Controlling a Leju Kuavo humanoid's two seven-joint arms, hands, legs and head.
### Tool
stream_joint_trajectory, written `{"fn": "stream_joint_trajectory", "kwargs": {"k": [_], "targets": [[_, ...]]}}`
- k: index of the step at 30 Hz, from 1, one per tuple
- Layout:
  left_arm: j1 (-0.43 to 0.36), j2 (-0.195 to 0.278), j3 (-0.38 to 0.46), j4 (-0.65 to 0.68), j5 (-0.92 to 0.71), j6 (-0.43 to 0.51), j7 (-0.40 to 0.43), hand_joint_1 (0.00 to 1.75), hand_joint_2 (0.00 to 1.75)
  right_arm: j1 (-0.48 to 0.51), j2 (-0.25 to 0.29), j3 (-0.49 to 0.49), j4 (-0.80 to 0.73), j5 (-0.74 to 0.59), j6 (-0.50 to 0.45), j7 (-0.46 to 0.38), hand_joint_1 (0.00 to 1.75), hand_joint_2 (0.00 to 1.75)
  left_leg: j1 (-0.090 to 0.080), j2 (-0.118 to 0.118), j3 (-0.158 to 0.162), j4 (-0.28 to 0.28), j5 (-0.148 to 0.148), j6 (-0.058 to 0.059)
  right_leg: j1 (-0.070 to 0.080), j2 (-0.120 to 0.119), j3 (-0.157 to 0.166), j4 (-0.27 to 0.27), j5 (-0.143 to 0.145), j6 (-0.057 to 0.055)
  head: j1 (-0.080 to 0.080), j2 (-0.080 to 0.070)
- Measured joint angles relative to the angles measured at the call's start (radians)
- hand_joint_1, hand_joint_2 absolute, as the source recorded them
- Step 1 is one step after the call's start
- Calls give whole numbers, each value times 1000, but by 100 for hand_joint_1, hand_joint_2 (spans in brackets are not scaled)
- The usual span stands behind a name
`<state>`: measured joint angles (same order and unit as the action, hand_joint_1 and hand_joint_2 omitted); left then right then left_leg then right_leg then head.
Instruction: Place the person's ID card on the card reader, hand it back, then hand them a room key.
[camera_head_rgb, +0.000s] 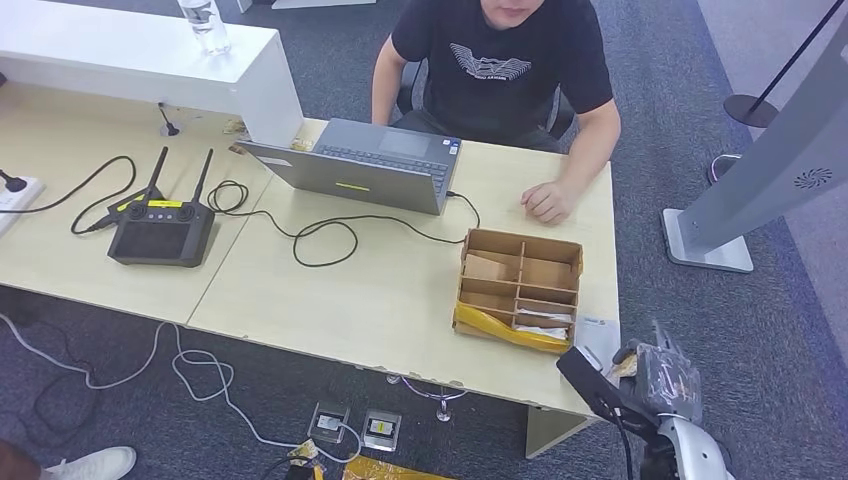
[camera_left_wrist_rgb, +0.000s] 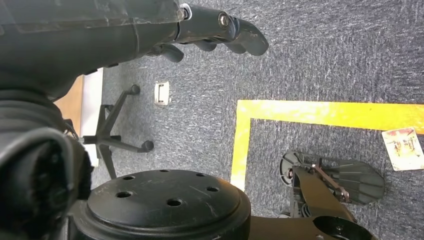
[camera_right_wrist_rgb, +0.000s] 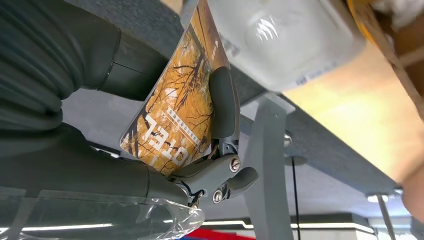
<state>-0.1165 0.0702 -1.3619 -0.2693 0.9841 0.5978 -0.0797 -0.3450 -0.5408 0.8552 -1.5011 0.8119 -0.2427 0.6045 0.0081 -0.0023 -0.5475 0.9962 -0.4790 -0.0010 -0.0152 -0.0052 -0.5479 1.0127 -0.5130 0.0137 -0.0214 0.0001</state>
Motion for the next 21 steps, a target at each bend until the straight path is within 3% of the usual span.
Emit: {"fn": "stream_joint_trajectory", "kwargs": {"k": [11,17,21], "targets": [[0,0,-10,0,-16,-2,0,0,0,-132,-45,-21,-177,34,114,21,175,175,0,2,0,0,0,0,0,1,0,0,1,1,0,0],[0,-1,-11,0,-19,-1,0,0,0,-208,-39,3,-191,-37,93,14,175,175,0,1,-1,0,1,0,0,1,0,0,1,1,0,0],[0,-5,-11,-1,-20,0,0,0,0,-239,-5,29,-174,-61,62,8,175,175,0,1,-1,0,1,0,0,0,0,0,1,0,0,0]]}}
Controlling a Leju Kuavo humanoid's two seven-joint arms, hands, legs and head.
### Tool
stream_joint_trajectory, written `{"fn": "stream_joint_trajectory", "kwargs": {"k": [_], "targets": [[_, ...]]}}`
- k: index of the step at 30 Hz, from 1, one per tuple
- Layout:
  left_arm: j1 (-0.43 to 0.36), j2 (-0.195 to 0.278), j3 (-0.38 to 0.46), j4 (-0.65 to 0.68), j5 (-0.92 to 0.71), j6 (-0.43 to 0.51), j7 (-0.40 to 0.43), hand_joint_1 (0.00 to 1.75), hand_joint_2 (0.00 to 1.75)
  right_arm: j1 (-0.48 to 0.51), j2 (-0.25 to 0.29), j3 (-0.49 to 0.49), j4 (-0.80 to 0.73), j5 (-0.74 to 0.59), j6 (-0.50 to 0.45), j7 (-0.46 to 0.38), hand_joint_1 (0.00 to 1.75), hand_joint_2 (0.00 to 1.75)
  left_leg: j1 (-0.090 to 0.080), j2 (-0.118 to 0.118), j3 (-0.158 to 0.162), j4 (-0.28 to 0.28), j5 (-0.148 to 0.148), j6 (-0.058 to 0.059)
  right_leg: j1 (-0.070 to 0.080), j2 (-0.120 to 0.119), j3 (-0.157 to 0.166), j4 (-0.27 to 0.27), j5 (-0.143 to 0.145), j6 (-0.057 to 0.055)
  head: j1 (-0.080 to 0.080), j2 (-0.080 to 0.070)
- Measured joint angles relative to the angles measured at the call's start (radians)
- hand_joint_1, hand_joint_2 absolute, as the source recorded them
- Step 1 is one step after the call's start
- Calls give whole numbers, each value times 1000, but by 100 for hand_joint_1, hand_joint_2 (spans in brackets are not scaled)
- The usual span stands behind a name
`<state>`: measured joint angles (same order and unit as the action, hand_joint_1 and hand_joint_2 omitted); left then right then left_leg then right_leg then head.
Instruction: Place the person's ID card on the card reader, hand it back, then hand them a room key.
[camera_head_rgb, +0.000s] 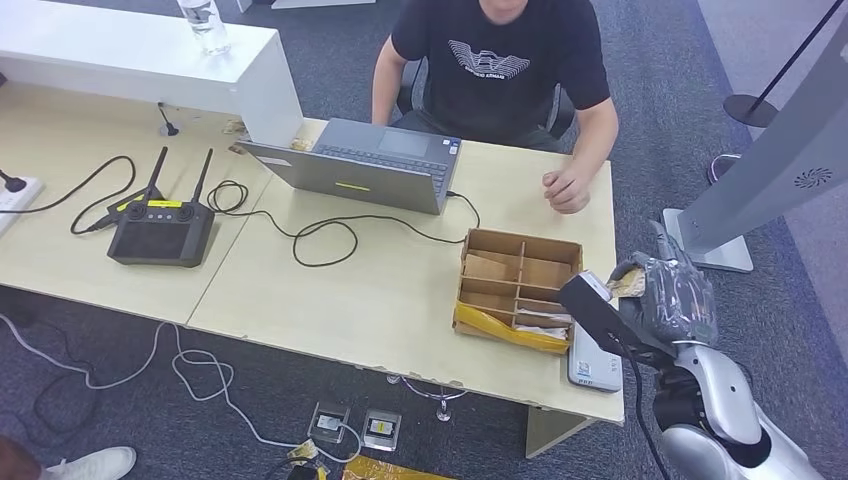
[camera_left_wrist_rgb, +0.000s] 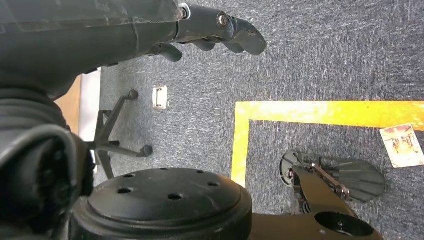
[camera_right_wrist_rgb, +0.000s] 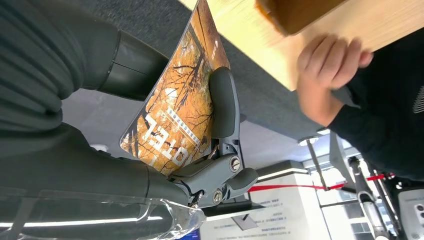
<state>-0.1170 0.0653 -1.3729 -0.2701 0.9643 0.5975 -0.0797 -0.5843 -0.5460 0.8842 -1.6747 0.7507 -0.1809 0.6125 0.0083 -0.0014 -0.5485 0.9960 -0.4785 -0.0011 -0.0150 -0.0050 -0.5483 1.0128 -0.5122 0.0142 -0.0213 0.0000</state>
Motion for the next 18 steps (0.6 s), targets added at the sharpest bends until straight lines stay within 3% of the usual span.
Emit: {"fn": "stream_joint_trajectory", "kwargs": {"k": [7,18], "targets": [[0,-3,0,-5,-2,1,0,0,0,-19,48,35,42,-15,-23,-6,175,175,0,-1,0,0,0,0,0,0,0,0,0,0,0,0],[0,-1,-6,-5,-24,-4,2,0,0,-23,75,73,92,-20,-43,4,175,175,0,-1,0,0,0,0,0,0,0,0,0,0,0,0]]}}
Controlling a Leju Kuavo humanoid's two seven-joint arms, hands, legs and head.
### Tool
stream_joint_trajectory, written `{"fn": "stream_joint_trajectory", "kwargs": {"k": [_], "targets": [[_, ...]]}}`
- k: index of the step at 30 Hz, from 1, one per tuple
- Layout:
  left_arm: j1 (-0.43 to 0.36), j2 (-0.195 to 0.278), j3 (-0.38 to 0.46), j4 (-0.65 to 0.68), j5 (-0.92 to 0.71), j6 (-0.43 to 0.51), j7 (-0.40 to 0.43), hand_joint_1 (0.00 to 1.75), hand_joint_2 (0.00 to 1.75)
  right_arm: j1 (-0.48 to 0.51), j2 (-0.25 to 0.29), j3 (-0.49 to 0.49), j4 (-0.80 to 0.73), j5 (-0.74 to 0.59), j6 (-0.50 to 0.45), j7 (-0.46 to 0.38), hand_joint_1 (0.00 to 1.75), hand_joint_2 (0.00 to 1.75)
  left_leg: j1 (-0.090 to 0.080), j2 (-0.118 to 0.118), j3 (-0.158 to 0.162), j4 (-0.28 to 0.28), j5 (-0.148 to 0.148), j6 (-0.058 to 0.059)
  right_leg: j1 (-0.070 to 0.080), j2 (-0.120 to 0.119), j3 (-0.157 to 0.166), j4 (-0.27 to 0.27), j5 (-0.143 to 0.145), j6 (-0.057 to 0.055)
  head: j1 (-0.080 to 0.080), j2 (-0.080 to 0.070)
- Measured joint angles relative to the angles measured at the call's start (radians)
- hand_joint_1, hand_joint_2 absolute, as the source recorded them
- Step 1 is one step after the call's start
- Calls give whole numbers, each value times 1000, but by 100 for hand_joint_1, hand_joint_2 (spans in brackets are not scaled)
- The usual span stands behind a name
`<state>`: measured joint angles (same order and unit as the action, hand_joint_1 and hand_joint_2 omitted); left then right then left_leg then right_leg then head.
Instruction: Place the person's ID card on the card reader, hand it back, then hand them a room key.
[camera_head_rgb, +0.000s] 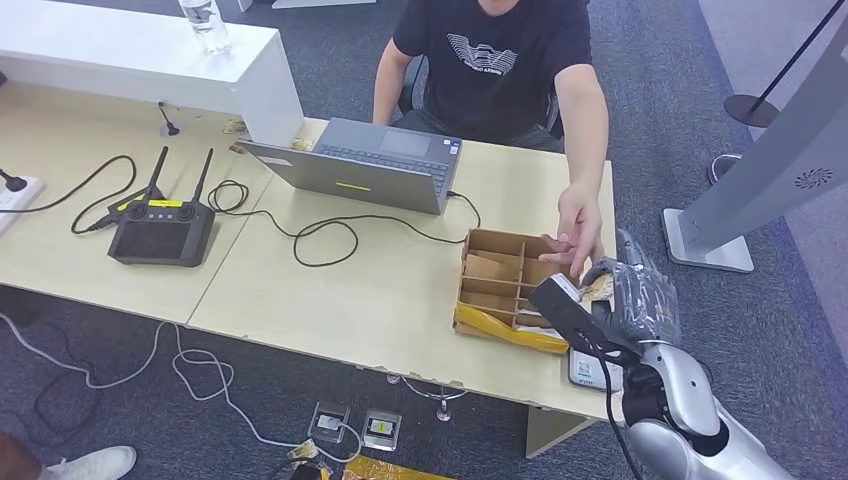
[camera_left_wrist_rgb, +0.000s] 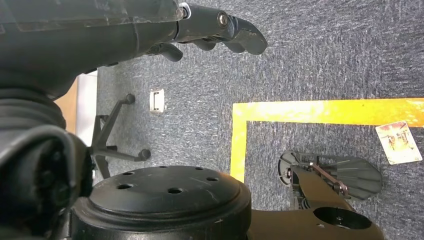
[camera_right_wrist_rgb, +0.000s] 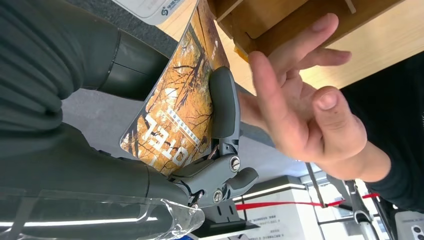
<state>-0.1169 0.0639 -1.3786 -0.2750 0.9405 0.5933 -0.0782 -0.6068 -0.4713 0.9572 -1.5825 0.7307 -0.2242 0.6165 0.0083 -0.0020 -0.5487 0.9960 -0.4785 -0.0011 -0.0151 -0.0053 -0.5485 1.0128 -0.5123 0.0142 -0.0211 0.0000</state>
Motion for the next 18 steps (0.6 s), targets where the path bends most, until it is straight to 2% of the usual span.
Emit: {"fn": "stream_joint_trajectory", "kwargs": {"k": [9,10,13,14,18], "targets": [[0,0,-1,0,-8,-5,5,0,0,1,17,5,28,4,-5,0,175,175,0,0,0,0,0,0,0,0,0,0,0,0,0,0],[0,0,-1,0,-9,-5,5,0,0,1,18,5,30,4,-5,0,137,175,0,0,0,0,0,0,0,0,0,0,0,0,0,0],[0,0,-1,0,-12,-5,5,0,0,1,19,5,36,9,-5,1,6,175,0,0,0,0,0,0,0,0,0,0,0,0,0,0],[0,0,-2,0,-14,-4,5,0,0,3,19,5,37,13,-5,2,0,175,0,0,0,0,0,0,0,0,0,0,0,0,0,0],[0,-1,-3,0,-20,-4,5,0,0,14,22,4,45,42,-6,3,0,175,0,0,0,0,0,0,0,0,0,0,0,0,0,0]]}}
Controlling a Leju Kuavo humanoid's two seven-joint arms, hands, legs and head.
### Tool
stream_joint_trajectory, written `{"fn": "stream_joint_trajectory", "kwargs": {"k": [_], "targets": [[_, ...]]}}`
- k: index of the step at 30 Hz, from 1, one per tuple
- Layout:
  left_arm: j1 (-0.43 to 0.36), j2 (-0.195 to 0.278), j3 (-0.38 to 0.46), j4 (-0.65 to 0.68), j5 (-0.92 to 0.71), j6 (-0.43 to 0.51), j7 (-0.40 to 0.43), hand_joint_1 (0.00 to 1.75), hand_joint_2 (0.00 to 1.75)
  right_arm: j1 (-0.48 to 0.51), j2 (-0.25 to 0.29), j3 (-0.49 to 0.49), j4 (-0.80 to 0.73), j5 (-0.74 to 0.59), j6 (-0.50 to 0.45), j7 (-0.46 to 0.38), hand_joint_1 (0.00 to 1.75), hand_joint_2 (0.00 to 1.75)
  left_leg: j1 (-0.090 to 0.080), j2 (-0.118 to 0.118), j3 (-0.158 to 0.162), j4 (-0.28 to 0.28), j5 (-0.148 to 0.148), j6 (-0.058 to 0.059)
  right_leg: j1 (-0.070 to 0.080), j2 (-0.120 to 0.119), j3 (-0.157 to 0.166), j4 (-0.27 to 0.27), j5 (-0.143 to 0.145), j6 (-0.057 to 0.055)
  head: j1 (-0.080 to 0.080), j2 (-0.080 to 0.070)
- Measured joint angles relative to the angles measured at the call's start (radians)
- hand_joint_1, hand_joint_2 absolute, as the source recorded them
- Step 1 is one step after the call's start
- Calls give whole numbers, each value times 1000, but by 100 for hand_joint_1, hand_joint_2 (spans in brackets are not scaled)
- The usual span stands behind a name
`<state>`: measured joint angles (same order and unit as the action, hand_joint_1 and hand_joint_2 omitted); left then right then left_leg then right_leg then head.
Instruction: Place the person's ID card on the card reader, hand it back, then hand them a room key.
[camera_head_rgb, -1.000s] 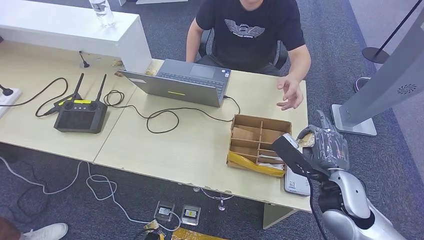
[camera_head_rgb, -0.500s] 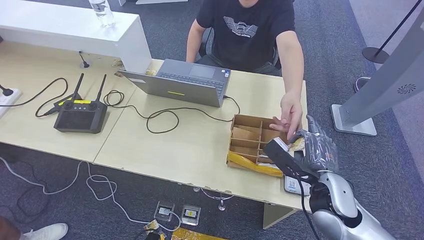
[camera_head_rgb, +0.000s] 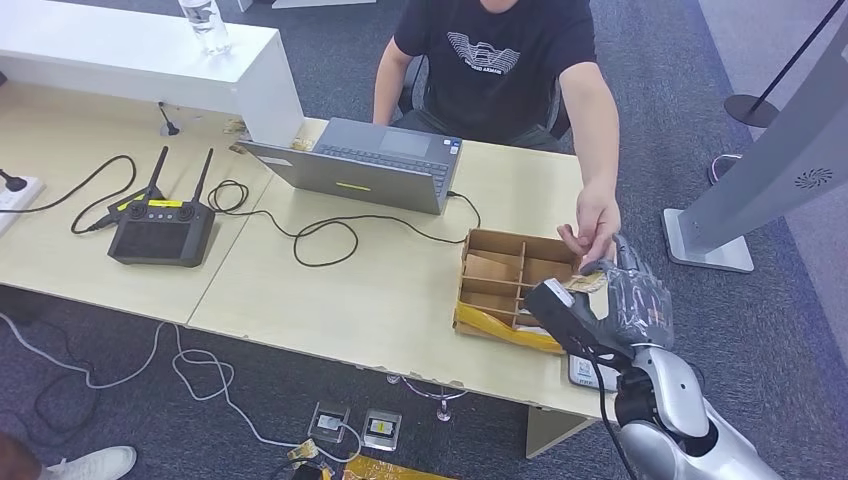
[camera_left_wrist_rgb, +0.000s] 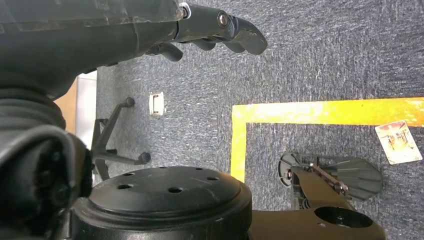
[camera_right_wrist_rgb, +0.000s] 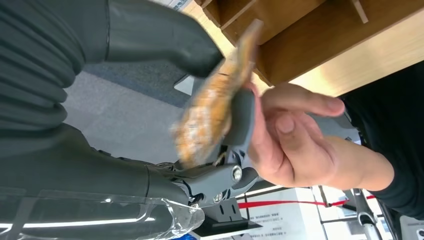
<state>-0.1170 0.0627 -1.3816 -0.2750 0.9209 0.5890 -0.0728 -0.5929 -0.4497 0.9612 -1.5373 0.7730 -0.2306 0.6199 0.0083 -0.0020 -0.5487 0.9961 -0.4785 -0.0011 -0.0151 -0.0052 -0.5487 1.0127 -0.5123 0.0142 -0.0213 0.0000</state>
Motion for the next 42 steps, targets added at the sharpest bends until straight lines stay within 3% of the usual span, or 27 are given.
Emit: {"fn": "stream_joint_trajectory", "kwargs": {"k": [12,27,42], "targets": [[0,0,-5,0,-7,-1,6,0,0,38,-3,-23,-8,53,34,9,0,175,0,0,1,0,0,0,0,0,0,0,0,0,0,0],[1,0,-5,0,-13,-3,11,0,0,211,-5,-206,-200,142,193,10,0,175,0,1,1,0,0,0,0,1,0,0,0,0,0,0],[1,0,-5,0,0,0,21,0,0,180,36,-133,-164,15,83,10,0,175,0,0,0,0,0,-1,0,0,0,0,0,0,0,0]]}}
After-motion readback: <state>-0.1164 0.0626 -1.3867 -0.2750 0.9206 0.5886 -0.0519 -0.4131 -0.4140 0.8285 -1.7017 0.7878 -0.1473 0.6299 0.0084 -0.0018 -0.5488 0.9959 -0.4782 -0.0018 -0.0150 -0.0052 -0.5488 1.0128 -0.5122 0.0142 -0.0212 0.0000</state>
